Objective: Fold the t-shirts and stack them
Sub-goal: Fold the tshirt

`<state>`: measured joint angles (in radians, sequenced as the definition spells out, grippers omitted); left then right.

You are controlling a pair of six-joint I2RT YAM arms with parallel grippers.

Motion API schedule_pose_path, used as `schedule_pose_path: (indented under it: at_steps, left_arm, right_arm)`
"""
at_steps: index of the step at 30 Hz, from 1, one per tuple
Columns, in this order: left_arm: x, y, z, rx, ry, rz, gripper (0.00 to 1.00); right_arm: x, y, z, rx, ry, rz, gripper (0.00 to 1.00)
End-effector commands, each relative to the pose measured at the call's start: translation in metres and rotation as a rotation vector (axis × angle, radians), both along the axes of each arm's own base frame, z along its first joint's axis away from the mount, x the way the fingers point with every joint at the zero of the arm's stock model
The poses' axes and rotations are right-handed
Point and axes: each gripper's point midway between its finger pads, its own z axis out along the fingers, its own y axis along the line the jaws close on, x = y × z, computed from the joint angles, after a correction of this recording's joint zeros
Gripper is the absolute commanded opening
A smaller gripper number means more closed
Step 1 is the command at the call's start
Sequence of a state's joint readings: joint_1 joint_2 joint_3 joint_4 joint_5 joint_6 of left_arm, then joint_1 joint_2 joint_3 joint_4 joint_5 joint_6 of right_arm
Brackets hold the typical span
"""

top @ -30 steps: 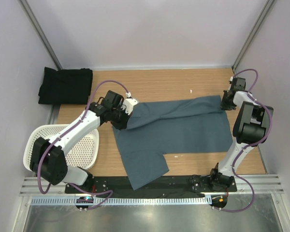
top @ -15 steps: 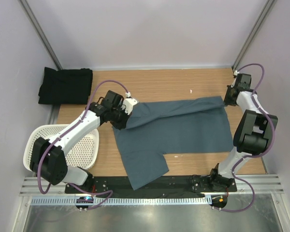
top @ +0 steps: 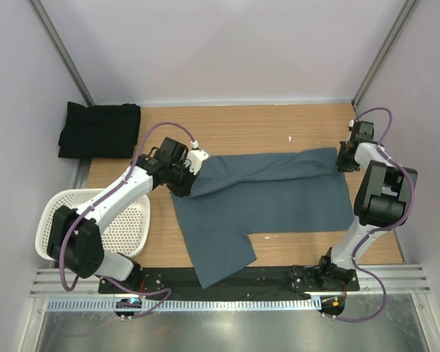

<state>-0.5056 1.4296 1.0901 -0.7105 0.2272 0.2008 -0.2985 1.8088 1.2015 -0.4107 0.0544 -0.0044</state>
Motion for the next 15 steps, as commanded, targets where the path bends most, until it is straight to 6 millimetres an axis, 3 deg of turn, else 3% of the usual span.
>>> schedule_pose_path:
  at_steps: [1,4,8,10,11,13,14,15]
  left_arm:
    - [-0.001,0.003,0.002,0.022,0.016,-0.017,0.00]
    - [-0.002,0.003,0.004,0.040,0.040,-0.013,0.05]
    - [0.003,-0.001,0.020,0.028,0.017,-0.006,0.36]
    - [0.007,-0.004,0.036,0.002,-0.020,0.004,0.44]
    - [0.009,-0.005,0.044,-0.006,-0.034,0.014,0.56]
    - [0.019,-0.002,0.059,-0.001,-0.088,0.052,0.65]
    - [0.026,0.001,0.062,0.010,-0.113,0.081,0.78]
    - [0.032,0.003,0.065,0.011,-0.130,0.131,0.80]
  right_arm:
    - [0.008,-0.013,0.010,-0.047,-0.028,-0.023,0.12]
    - [0.012,-0.017,0.019,-0.064,-0.035,-0.034,0.34]
    - [0.019,-0.020,0.029,-0.071,-0.048,-0.036,0.52]
    - [0.024,-0.019,0.037,-0.060,-0.058,-0.035,0.59]
    - [0.028,-0.020,0.047,-0.060,-0.074,-0.033,0.67]
    - [0.031,-0.017,0.057,-0.049,-0.092,-0.021,0.73]
    - [0.034,-0.016,0.067,-0.042,-0.111,-0.023,0.79]
    - [0.039,-0.015,0.079,-0.034,-0.135,-0.028,0.82]
